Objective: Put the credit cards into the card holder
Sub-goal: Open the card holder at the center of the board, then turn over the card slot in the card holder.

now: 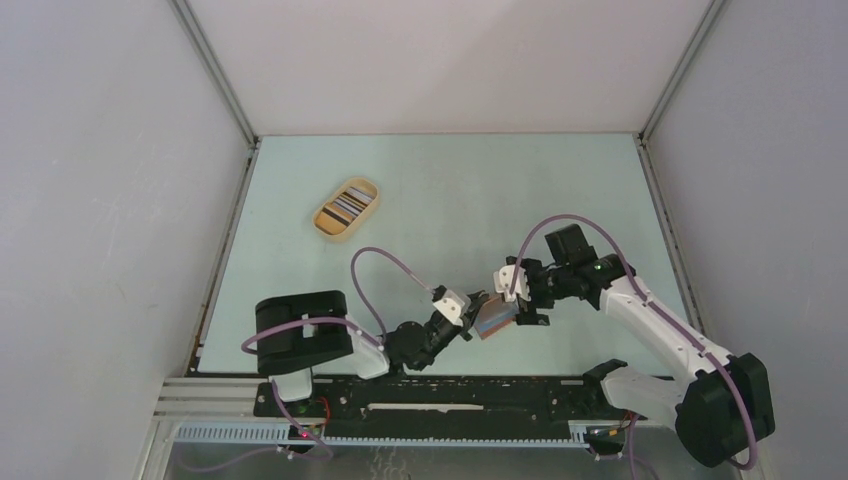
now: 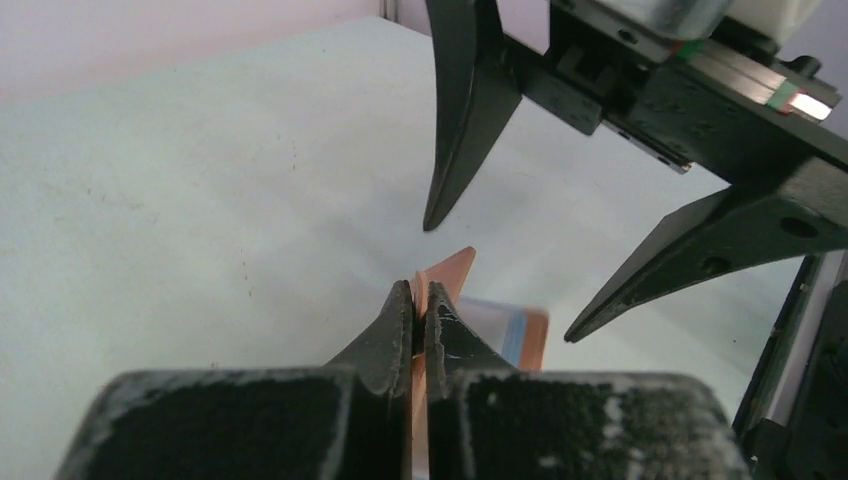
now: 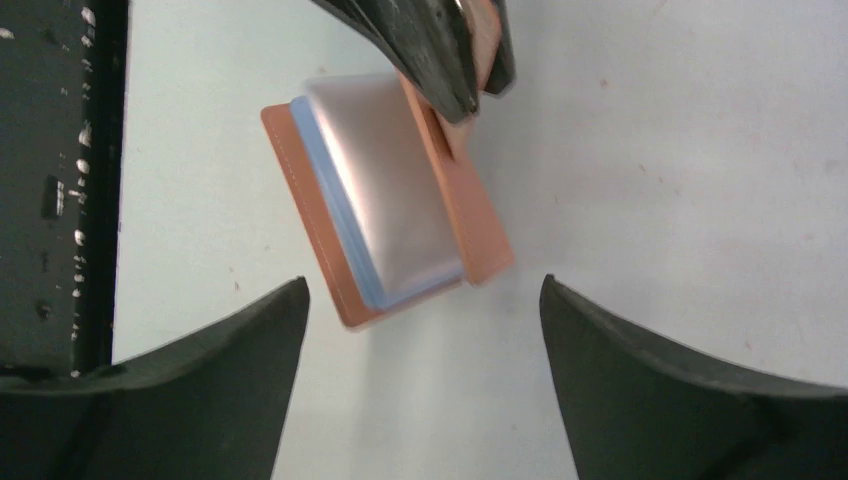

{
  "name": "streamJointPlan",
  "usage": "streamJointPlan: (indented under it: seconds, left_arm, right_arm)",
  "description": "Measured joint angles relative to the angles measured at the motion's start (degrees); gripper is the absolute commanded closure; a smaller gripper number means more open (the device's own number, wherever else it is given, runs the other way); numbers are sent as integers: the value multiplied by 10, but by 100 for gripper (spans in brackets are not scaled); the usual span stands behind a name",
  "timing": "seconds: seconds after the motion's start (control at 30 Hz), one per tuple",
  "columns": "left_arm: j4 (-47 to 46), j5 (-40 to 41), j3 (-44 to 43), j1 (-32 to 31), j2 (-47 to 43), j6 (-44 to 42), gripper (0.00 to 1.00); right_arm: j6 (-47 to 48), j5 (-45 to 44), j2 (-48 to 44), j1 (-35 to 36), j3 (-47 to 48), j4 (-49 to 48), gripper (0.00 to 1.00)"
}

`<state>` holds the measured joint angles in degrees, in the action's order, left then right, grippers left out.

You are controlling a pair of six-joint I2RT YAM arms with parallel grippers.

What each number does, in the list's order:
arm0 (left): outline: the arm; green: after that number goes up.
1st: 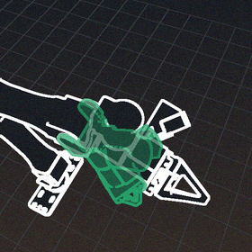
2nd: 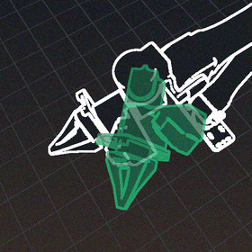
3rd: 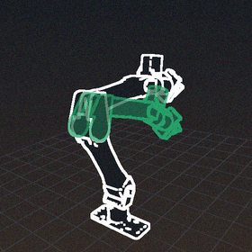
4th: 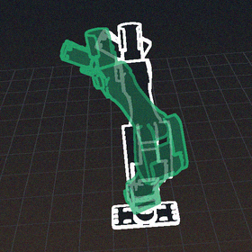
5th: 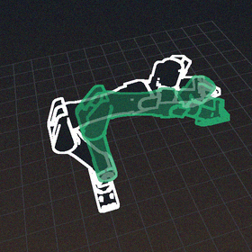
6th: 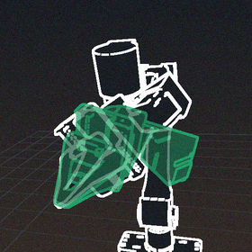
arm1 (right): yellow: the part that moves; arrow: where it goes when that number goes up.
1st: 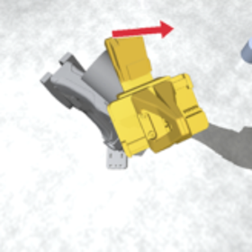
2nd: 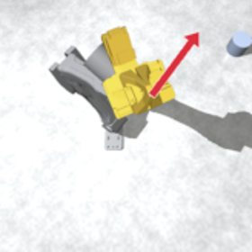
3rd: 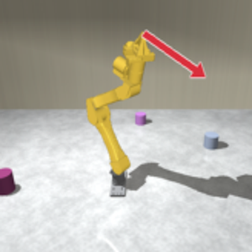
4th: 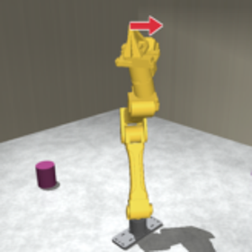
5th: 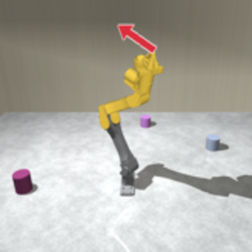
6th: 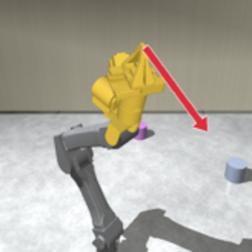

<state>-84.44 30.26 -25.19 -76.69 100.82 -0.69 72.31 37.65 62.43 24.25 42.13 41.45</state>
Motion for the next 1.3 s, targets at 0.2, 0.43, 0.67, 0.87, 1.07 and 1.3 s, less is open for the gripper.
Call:
streamJointPlan:
  seconds: [0.2,0.43,0.67,0.87,1.07,1.3]
  left_arm:
    - [1,10,9,19,5,63,100]
    - [-4,19,36,65,6,175,100]
    - [-7,49,69,106,6,308,100]
    - [-11,87,107,133,15,419,100]
    - [-12,115,132,146,29,497,100]
    - [-12,131,146,146,36,547,100]
  right_arm:
    - [-22,-3,-15,-14,-2,-11,0]
    - [-33,22,-41,-18,-2,-2,0]
    - [-90,52,-2,-6,27,42,0]
    - [-141,37,40,10,50,50,2]
    - [-182,17,41,10,51,41,11]
    - [-250,12,68,9,53,15,47]
